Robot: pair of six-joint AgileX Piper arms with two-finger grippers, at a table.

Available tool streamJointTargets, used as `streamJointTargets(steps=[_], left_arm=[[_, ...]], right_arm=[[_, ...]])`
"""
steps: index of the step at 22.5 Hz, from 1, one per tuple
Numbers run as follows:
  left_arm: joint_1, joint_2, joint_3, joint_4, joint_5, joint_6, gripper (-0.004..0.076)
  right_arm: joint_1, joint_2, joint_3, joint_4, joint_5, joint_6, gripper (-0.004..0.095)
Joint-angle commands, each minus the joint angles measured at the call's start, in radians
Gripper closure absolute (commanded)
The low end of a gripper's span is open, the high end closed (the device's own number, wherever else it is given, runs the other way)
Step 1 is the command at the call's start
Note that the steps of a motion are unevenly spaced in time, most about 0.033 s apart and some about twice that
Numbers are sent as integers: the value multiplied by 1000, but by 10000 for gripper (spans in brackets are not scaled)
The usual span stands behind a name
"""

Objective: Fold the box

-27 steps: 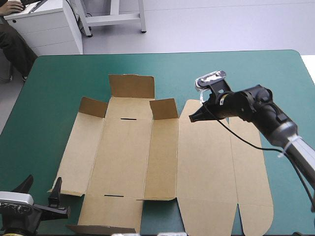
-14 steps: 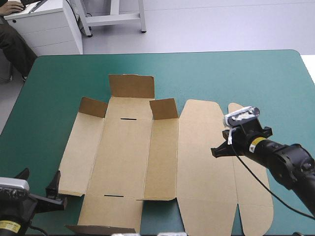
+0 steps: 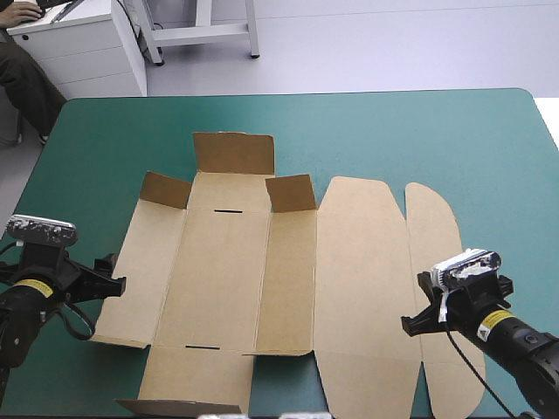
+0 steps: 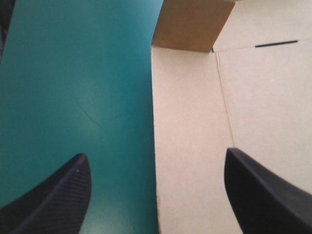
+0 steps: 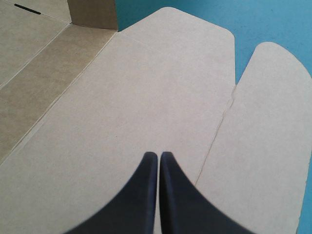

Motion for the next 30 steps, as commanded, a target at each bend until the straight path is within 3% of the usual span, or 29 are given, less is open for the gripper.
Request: streamJointTargets(steps=[1, 8, 14, 16, 19, 25, 30], left_arm=[[34, 46, -34, 58, -62, -21, 181], [240, 158, -34, -25, -70, 31, 182], [337, 390, -34, -200, -8, 155, 195], [337, 477, -45, -233, 52, 191, 207], [337, 605, -64, -415, 229, 393, 220], [337, 635, -64, -413, 296, 397, 220], [335, 635, -62, -573, 405, 453, 220]], right_arm=[[-6, -52, 7, -7, -67, 29, 909], [-6, -141, 25, -1, -64, 31, 909], [-6, -219, 25, 43, 0, 31, 909], [-6, -228, 25, 51, 20, 31, 909], [-6, -230, 25, 46, 43, 31, 909], [-6, -230, 25, 46, 47, 21, 909], [-6, -230, 25, 44, 47, 21, 909]])
